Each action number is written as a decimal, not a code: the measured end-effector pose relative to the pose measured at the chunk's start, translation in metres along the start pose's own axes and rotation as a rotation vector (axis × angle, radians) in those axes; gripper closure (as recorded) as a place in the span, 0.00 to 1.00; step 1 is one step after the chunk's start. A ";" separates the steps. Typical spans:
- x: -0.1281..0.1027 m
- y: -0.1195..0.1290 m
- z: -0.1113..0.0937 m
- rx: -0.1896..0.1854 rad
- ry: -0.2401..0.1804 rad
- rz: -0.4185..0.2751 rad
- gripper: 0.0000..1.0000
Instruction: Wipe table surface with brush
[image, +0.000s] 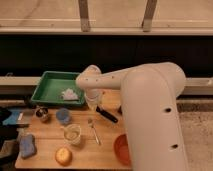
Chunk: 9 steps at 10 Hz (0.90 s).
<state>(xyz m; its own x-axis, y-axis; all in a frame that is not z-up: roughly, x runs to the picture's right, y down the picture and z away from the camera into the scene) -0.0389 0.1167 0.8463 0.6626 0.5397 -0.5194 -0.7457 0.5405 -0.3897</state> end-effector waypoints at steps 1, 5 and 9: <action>0.008 0.005 -0.002 -0.013 -0.001 -0.010 0.94; 0.060 -0.001 0.007 -0.017 0.069 0.021 0.94; 0.067 -0.042 0.021 0.017 0.117 0.120 0.94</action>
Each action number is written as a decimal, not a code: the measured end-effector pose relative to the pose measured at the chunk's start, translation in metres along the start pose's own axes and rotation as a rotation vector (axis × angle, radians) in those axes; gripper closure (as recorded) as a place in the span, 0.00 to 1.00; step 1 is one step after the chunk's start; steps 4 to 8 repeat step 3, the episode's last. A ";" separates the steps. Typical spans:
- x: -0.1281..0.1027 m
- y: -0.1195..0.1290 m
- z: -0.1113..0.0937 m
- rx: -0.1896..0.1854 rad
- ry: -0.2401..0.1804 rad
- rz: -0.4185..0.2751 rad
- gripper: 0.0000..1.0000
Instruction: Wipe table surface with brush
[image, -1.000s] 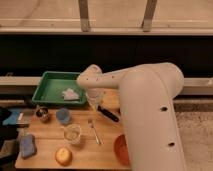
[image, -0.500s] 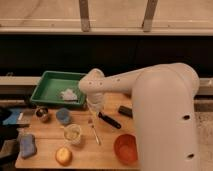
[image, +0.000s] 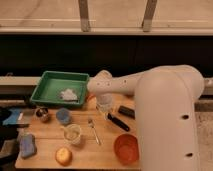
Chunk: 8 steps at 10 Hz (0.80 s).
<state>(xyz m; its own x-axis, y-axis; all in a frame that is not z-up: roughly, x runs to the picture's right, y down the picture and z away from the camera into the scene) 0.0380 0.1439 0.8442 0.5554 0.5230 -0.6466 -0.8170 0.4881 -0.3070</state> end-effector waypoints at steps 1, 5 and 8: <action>-0.008 -0.011 0.001 0.013 -0.001 0.018 0.94; -0.028 -0.016 -0.003 0.028 -0.017 0.026 0.94; -0.028 -0.016 -0.003 0.028 -0.017 0.026 0.94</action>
